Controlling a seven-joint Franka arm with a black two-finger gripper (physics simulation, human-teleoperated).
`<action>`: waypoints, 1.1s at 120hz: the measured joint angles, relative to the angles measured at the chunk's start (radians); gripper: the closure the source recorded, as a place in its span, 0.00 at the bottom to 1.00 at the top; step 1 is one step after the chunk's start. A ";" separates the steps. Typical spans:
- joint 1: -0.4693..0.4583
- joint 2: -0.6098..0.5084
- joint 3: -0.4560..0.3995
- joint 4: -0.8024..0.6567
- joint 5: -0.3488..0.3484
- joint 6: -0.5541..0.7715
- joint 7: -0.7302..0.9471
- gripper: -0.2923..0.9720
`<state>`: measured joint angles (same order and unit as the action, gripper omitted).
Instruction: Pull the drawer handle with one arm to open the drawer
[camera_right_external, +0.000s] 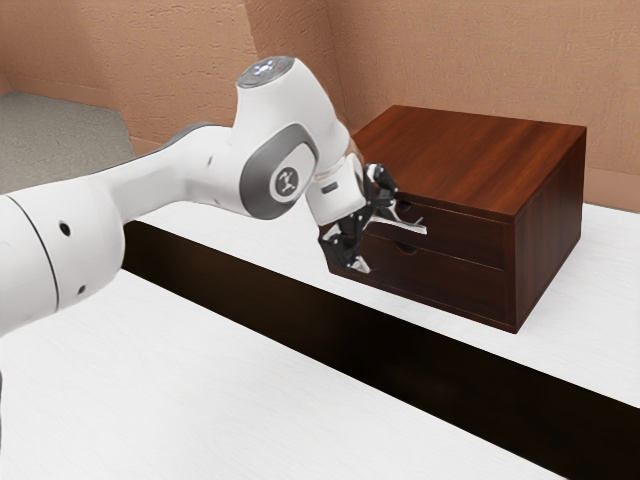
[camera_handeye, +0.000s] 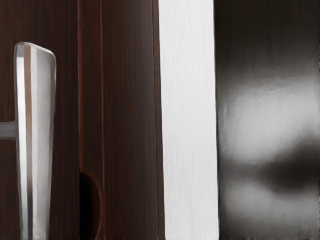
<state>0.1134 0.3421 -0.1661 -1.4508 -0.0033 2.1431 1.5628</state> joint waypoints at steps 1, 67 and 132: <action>0.000 0.000 0.000 -0.001 0.000 0.000 0.000 0.17; 0.005 -0.091 0.002 -0.087 0.008 -0.014 -0.042 0.33; 0.007 -0.204 0.002 -0.219 0.007 -0.007 -0.086 0.45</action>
<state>0.1200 0.1378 -0.1640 -1.6695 0.0036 2.1364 1.4763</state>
